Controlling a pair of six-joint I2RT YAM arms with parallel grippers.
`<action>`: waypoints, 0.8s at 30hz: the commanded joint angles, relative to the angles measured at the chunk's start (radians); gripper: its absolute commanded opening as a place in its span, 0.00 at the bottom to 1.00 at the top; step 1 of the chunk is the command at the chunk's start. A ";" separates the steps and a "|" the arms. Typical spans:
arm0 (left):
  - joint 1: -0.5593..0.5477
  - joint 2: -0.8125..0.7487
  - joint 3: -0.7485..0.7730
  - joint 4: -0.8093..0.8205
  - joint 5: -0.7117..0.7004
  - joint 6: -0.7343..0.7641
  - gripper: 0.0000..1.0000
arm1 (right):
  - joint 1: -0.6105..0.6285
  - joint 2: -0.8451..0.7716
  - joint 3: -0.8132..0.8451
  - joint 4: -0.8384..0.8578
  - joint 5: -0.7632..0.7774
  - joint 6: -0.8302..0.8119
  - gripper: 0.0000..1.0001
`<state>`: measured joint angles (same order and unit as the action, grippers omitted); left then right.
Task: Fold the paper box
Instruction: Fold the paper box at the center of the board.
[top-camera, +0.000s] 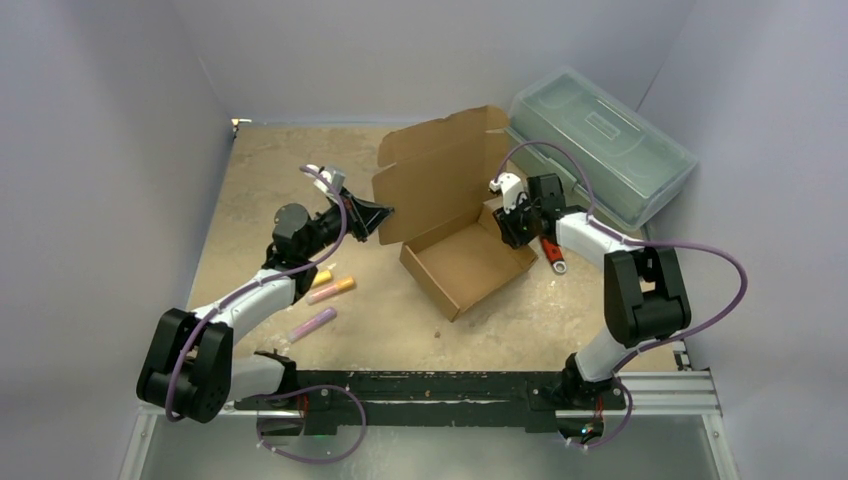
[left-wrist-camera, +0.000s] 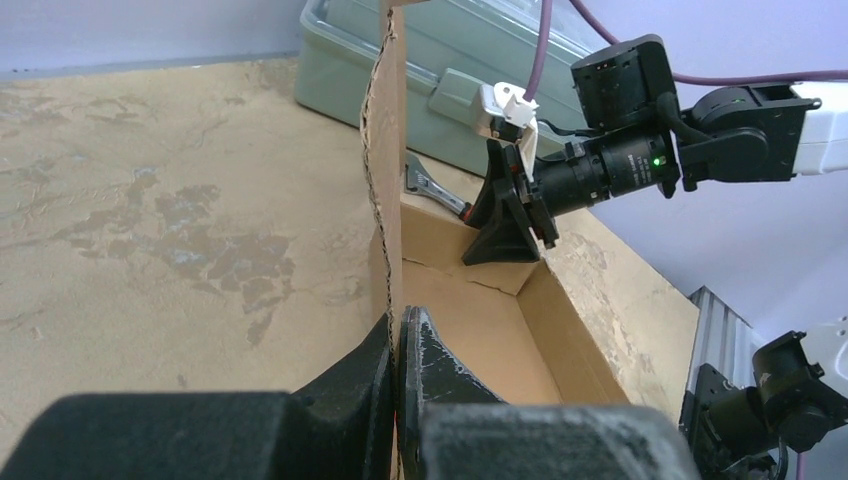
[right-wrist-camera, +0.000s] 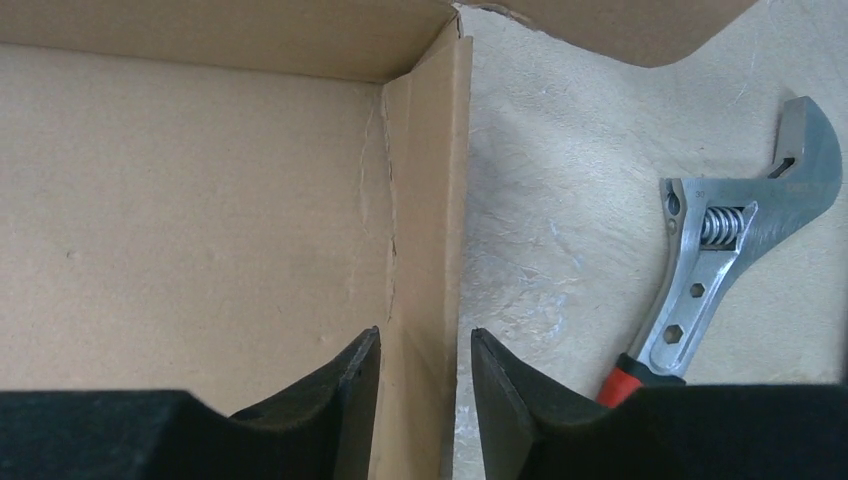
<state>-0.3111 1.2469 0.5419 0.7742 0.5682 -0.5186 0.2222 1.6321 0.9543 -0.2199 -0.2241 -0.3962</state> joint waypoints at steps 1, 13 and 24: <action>-0.008 -0.027 0.021 0.000 -0.012 0.050 0.00 | -0.002 -0.043 0.010 -0.038 -0.026 -0.061 0.43; -0.008 -0.023 0.033 -0.012 -0.011 0.058 0.00 | -0.003 0.005 0.029 -0.095 -0.032 -0.087 0.00; -0.008 -0.025 0.033 -0.014 -0.011 0.060 0.00 | -0.003 -0.027 0.008 -0.079 -0.054 -0.096 0.19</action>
<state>-0.3145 1.2453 0.5423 0.7208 0.5537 -0.4778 0.2157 1.6291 0.9607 -0.2913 -0.2550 -0.4522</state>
